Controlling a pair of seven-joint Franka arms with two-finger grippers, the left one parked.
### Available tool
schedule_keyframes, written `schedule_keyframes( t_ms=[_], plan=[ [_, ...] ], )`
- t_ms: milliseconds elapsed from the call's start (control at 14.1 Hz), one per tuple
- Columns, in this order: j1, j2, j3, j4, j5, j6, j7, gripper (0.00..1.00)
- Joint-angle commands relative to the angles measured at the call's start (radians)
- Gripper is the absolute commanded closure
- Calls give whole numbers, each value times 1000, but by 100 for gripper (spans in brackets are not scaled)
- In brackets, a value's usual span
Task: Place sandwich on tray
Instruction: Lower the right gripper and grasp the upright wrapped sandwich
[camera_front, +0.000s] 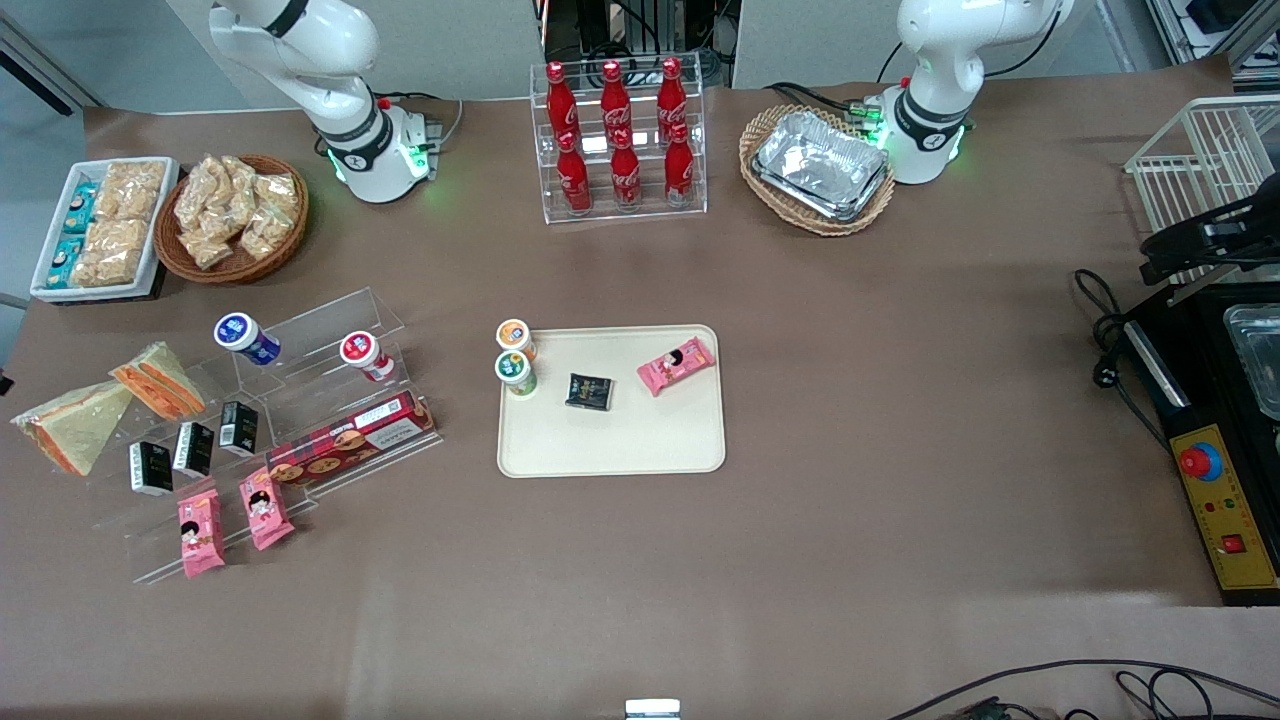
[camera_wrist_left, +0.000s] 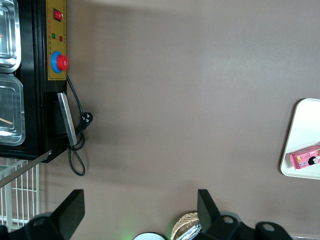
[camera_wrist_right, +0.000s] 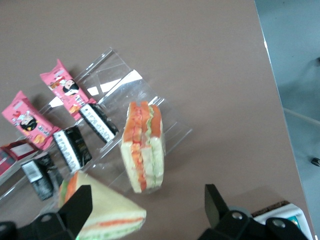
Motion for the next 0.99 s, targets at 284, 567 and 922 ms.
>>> schedule_keyframes(
  t_ms=[284,567,922],
  plan=[
    [-10,35,2,-133,50,215,-75,0],
    [-7,69,7,-139,50,216,-119,0],
    [-6,97,8,-160,51,268,-130,0]
  ],
)
